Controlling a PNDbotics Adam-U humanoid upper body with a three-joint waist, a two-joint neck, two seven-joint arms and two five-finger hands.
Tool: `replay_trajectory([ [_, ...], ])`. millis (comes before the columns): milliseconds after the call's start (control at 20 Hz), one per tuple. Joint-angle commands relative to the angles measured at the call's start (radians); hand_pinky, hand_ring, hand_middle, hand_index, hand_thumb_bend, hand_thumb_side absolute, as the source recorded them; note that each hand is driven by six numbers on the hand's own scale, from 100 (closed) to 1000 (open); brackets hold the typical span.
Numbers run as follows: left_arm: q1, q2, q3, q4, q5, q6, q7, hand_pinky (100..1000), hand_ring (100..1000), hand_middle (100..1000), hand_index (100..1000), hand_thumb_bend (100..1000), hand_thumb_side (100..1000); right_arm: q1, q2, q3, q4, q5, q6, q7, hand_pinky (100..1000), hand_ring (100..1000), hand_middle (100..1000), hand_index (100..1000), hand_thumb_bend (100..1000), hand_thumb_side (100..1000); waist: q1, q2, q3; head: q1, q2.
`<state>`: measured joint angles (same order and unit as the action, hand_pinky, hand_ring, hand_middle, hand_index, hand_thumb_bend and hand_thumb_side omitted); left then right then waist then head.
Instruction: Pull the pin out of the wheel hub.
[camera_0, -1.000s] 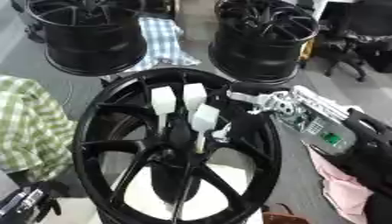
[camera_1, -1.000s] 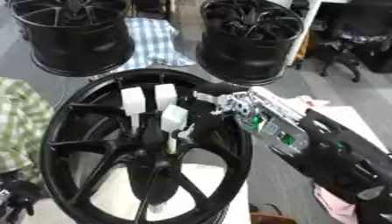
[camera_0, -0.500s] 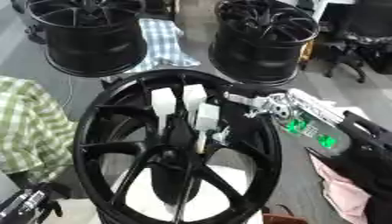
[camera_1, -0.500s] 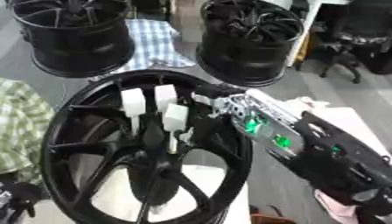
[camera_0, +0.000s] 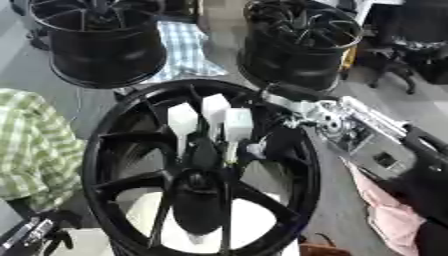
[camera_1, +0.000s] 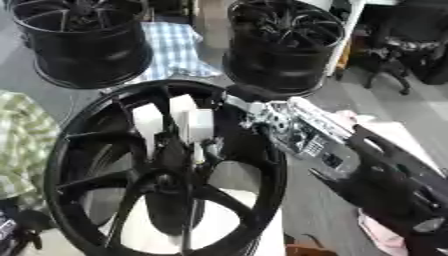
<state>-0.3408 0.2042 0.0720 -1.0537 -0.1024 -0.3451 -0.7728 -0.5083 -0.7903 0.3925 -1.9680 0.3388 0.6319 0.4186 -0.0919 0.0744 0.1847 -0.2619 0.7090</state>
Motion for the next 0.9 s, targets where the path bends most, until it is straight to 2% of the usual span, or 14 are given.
replay_trajectory([
  [50,-0.004,0.025,0.006,-0.002,-0.007,-0.149,-0.134,462,142,551,697,100,880,-0.004,-0.102,-0.091,-0.031,-0.094,0.0,-0.059,741,657,427,487,100,239,0.002,-0.021,-0.008,0.009,-0.006],
  [200,0.005,0.033,0.015,0.006,-0.012,-0.154,-0.134,462,143,551,697,100,882,0.046,-0.184,-0.198,-0.032,-0.223,-0.023,-0.164,735,647,420,484,100,239,-0.003,-0.028,-0.028,0.025,-0.004],
  [300,0.013,0.041,0.025,0.009,-0.013,-0.154,-0.134,462,144,551,697,100,882,0.123,-0.238,-0.287,-0.032,-0.33,-0.053,-0.272,730,641,419,485,100,240,-0.007,-0.032,-0.045,0.043,-0.002],
  [450,0.026,0.056,0.044,0.008,-0.01,-0.154,-0.134,463,139,551,697,100,879,0.313,-0.279,-0.422,-0.032,-0.464,-0.131,-0.469,729,638,432,501,128,259,-0.011,-0.034,-0.068,0.073,0.0],
  [550,0.037,0.065,0.057,0.002,-0.005,-0.157,-0.134,463,140,552,697,100,878,0.456,-0.251,-0.489,-0.032,-0.503,-0.203,-0.588,737,652,463,536,145,279,-0.013,-0.034,-0.076,0.083,0.003],
  [600,0.041,0.069,0.064,-0.001,-0.001,-0.157,-0.134,463,144,552,697,100,877,0.531,-0.212,-0.516,-0.032,-0.497,-0.24,-0.638,744,664,502,587,167,298,-0.014,-0.033,-0.079,0.086,0.004],
  [650,0.044,0.072,0.069,-0.005,0.003,-0.157,-0.134,463,144,552,697,100,876,0.601,-0.165,-0.534,-0.032,-0.474,-0.278,-0.68,763,700,586,707,207,344,-0.015,-0.032,-0.08,0.088,0.006],
  [700,0.047,0.074,0.073,-0.009,0.007,-0.156,-0.134,463,143,553,697,100,876,0.673,-0.099,-0.544,-0.032,-0.43,-0.307,-0.712,779,729,649,774,237,379,-0.014,-0.03,-0.08,0.089,0.008],
  [750,0.048,0.076,0.076,-0.013,0.011,-0.155,-0.134,463,143,553,697,100,876,0.734,-0.025,-0.542,-0.032,-0.369,-0.321,-0.727,817,787,765,895,305,450,-0.013,-0.028,-0.081,0.091,0.01],
  [850,0.051,0.078,0.079,-0.02,0.017,-0.153,-0.134,463,144,553,697,100,875,0.819,0.133,-0.529,-0.032,-0.228,-0.281,-0.721,841,821,822,933,353,462,-0.011,-0.024,-0.084,0.091,0.014],
  [900,0.051,0.077,0.08,-0.022,0.021,-0.151,-0.134,463,145,553,697,100,875,0.847,0.23,-0.526,-0.032,-0.161,-0.222,-0.717,843,830,846,945,370,460,-0.008,-0.023,-0.086,0.09,0.014],
])
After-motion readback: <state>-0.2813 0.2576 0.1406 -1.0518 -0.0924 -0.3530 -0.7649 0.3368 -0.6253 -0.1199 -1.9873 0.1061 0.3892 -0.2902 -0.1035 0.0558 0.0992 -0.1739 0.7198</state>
